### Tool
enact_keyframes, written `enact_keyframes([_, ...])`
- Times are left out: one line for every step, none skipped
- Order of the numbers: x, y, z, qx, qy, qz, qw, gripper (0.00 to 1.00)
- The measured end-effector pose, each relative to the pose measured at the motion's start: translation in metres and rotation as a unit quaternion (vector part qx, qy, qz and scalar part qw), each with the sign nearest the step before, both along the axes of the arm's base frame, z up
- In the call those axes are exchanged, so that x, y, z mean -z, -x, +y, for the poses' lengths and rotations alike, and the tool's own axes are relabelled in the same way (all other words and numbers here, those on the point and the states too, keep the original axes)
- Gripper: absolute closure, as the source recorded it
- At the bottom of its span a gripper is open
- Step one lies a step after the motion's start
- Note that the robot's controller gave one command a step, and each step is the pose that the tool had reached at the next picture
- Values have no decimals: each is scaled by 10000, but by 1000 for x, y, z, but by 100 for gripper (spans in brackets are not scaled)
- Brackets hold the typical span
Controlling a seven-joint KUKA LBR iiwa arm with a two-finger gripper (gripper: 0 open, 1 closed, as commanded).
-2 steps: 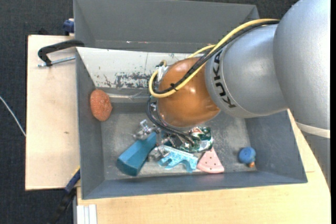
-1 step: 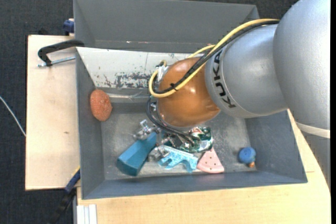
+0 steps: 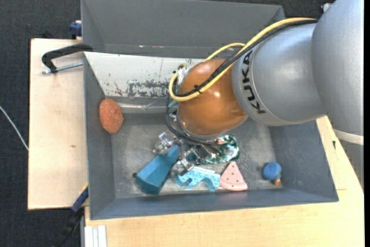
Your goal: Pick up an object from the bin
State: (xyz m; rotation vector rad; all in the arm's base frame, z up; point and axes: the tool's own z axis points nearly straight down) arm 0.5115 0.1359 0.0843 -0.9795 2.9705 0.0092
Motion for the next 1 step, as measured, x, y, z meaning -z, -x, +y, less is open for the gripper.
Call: enact_keyframes([-118, 13, 11, 124, 45, 65, 9999, 100])
